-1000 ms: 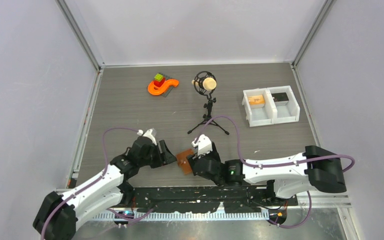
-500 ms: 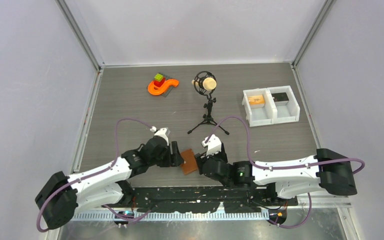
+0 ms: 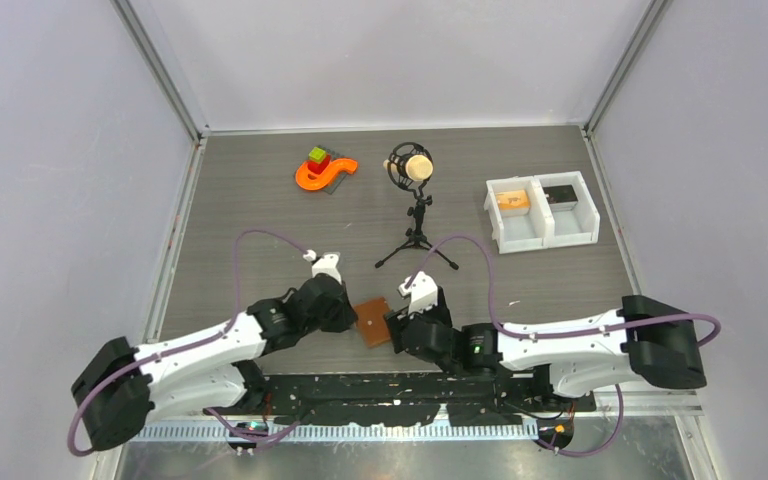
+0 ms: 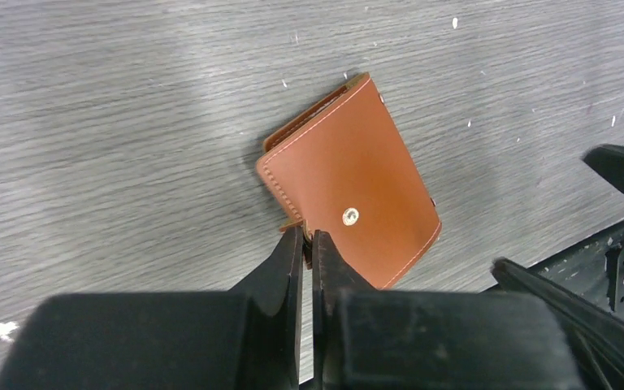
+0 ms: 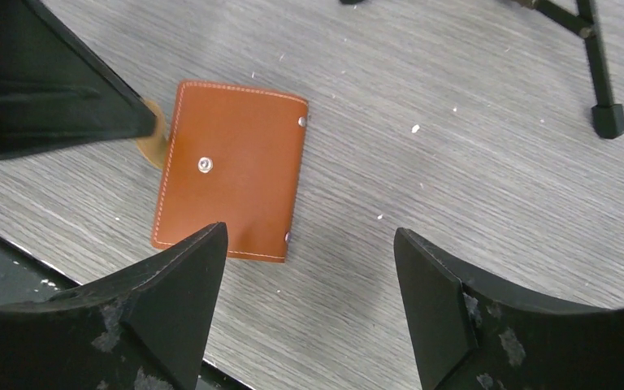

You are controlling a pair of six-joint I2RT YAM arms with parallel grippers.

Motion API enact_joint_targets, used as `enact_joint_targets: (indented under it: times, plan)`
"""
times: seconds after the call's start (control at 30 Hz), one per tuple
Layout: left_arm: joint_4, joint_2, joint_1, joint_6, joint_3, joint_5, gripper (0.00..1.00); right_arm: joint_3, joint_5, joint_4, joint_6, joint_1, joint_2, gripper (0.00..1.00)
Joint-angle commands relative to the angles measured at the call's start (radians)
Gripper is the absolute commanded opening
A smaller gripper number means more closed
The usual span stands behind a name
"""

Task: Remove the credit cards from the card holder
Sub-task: Open the card holder at the center of the board.

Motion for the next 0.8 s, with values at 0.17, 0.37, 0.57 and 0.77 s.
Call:
enact_joint_targets:
  times: [0.17, 0.37, 0.57, 0.77]
  plan:
    - [0.1, -0.258, 0.0, -0.07, -0.169, -0.041, 0.0, 0.137, -0.075, 0.097, 0.015, -0.002, 0.213, 0.83]
    - [0.186, -0.342, 0.005, -0.13, -0.243, -0.013, 0.0, 0.237, -0.131, 0.093, 0.025, -0.001, 0.332, 0.89]
    - [0.206, -0.463, 0.006, -0.168, -0.296, -0.021, 0.0, 0.254, -0.137, 0.097, 0.067, 0.008, 0.398, 0.92]
    - [0.18, -0.537, 0.006, -0.181, -0.306, -0.033, 0.0, 0.292, -0.081, 0.023, 0.101, 0.031, 0.449, 0.92]
